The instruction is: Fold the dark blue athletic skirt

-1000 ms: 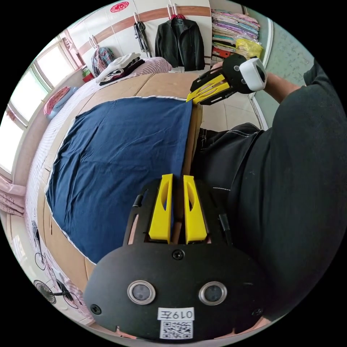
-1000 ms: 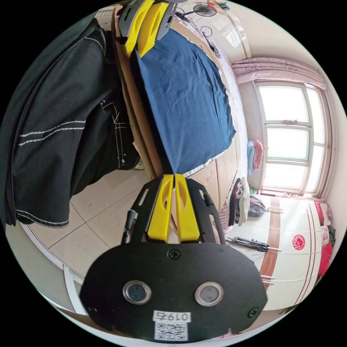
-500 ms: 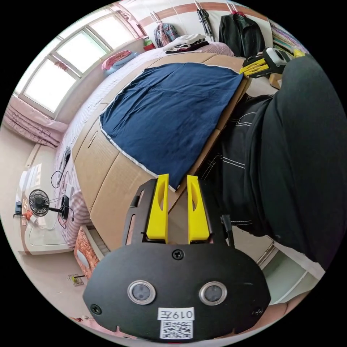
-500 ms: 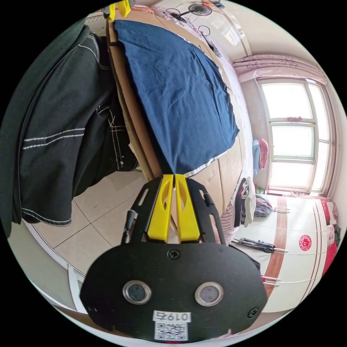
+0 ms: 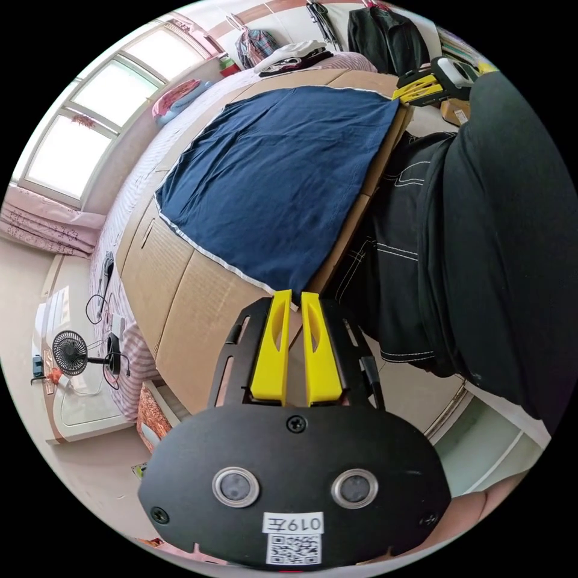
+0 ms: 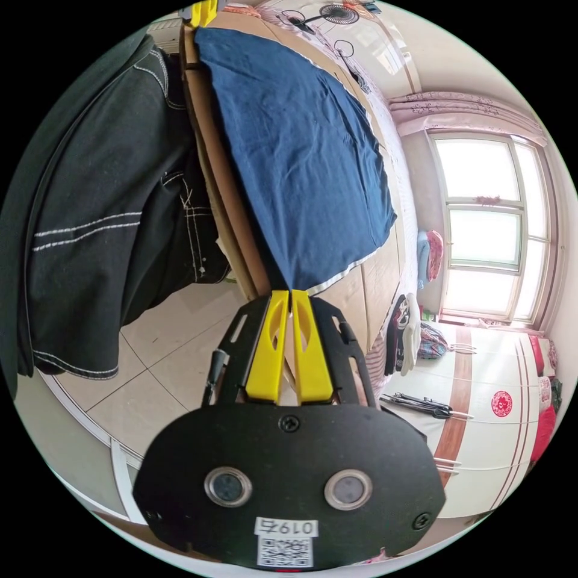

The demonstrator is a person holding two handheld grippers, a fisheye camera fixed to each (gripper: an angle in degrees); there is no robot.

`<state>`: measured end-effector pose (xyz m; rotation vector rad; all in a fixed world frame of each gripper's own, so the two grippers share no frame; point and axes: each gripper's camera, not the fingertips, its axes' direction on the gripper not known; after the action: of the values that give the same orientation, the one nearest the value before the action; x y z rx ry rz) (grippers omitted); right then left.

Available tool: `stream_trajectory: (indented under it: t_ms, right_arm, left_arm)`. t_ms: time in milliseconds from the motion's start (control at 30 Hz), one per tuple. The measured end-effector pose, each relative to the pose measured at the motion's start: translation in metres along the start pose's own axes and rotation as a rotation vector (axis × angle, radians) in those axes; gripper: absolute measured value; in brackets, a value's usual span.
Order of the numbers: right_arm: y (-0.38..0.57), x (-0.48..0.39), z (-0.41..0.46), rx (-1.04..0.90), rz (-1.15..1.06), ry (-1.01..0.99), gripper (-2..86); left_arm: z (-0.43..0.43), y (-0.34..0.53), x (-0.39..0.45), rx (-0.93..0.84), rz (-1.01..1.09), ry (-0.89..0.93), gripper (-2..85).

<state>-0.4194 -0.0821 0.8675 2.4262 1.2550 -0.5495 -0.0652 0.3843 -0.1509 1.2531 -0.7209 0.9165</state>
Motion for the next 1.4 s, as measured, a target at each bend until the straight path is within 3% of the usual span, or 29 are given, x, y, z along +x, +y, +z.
stream_trajectory:
  t_ms: [467, 667, 800, 967, 1133, 1267, 1400]
  right_arm:
    - [-0.003, -0.013, 0.074, -0.012, -0.085, 0.019, 0.2]
    - [0.016, 0.015, 0.097, -0.039, -0.076, -0.137, 4.8]
    - [0.022, 0.072, 0.13, 0.096, 0.172, -0.132, 2.7]
    - [0.018, 0.133, 0.202, 0.219, 0.535, -0.219, 3.3]
    - [0.043, 0.191, 0.284, 0.364, 0.905, -0.536, 6.8]
    - [0.018, 0.206, 0.305, 0.458, 0.849, -0.634, 7.5]
    - [-0.072, 0.227, 0.301, 0.596, 0.586, -0.706, 4.4]
  left_arm:
    - [0.073, 0.006, 0.043, -0.078, 0.136, -0.031, 1.1]
    - [0.085, 0.043, 0.017, -0.012, 0.084, 0.188, 1.5]
    - [0.106, 0.061, -0.045, 0.149, -0.278, 0.064, 2.5]
    - [0.188, 0.065, -0.1, 0.208, -0.638, 0.202, 5.4]
    - [0.272, 0.09, -0.124, 0.268, -0.883, 0.368, 5.8]
    - [0.315, 0.095, -0.128, 0.223, -0.947, 0.35, 4.6]
    - [0.356, 0.092, -0.122, 0.199, -0.926, 0.375, 2.5]
